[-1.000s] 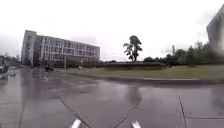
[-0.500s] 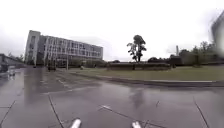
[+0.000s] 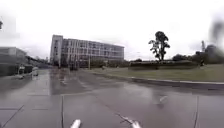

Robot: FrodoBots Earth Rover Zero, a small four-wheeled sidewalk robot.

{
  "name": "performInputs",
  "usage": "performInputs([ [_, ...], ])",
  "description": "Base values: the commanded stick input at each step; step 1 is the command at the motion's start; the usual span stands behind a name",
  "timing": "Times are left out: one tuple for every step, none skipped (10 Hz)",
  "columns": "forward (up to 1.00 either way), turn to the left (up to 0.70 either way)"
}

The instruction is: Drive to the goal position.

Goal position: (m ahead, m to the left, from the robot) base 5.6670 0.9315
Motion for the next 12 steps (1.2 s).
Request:
performInputs([
  [1.00, 0.02],
  [1.00, 0.02],
  [0.99, 0.02],
  [0.98, 0.02],
  [0.96, 0.02],
  [0.90, 0.02],
  [0.86, 0.02],
  [0.92, 0.02],
  [0.99, 0.01],
  [1.00, 0.00],
  [1.00, 0.01],
  [1.00, 0.03],
])
